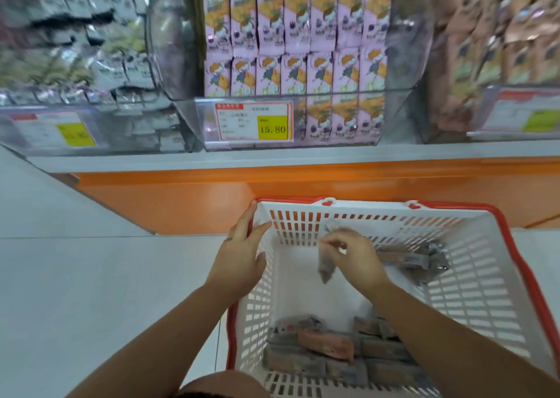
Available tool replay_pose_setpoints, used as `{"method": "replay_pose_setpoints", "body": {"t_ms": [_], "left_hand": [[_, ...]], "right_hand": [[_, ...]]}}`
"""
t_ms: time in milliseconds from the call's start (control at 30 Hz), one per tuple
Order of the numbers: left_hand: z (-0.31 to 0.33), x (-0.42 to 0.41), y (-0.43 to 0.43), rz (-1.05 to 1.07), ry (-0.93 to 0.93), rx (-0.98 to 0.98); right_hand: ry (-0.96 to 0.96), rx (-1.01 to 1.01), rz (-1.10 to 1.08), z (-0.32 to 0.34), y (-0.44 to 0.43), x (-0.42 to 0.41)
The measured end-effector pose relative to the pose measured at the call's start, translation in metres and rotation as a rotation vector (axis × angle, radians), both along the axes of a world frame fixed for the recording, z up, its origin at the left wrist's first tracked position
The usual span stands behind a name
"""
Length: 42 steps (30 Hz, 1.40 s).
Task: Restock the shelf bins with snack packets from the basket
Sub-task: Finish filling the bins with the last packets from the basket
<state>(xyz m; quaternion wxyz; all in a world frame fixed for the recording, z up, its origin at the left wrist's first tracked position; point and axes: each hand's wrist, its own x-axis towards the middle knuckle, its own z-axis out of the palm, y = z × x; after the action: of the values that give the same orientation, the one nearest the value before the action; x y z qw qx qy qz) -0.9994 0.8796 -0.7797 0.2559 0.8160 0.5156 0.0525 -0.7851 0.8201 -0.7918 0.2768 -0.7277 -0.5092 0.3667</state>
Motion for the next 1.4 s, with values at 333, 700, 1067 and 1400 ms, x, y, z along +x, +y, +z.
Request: {"method": "replay_pose_setpoints", "body": {"t_ms": [333,700,1067,1400], "left_hand": [[0.122,-0.009,-0.004,0.046,-0.460,-0.500],[0.213,-0.069,-0.071,0.122,-0.875,-0.449],[0.238,-0.101,-0.020,0.517,-0.921,-0.036],[0.249,-0.104,0.081,0.594,-0.239,0.427]], "right_hand": [[0.632,0.106,-0.080,0.125,-0.003,-0.052],[0.956,0.202,0.069,0.224,-0.013,-0.095],[-0.422,0.261,0.485,0.263,0.049,-0.108],[-0.862,0.191,0.593,0.234,0.073,-0.094]]}}
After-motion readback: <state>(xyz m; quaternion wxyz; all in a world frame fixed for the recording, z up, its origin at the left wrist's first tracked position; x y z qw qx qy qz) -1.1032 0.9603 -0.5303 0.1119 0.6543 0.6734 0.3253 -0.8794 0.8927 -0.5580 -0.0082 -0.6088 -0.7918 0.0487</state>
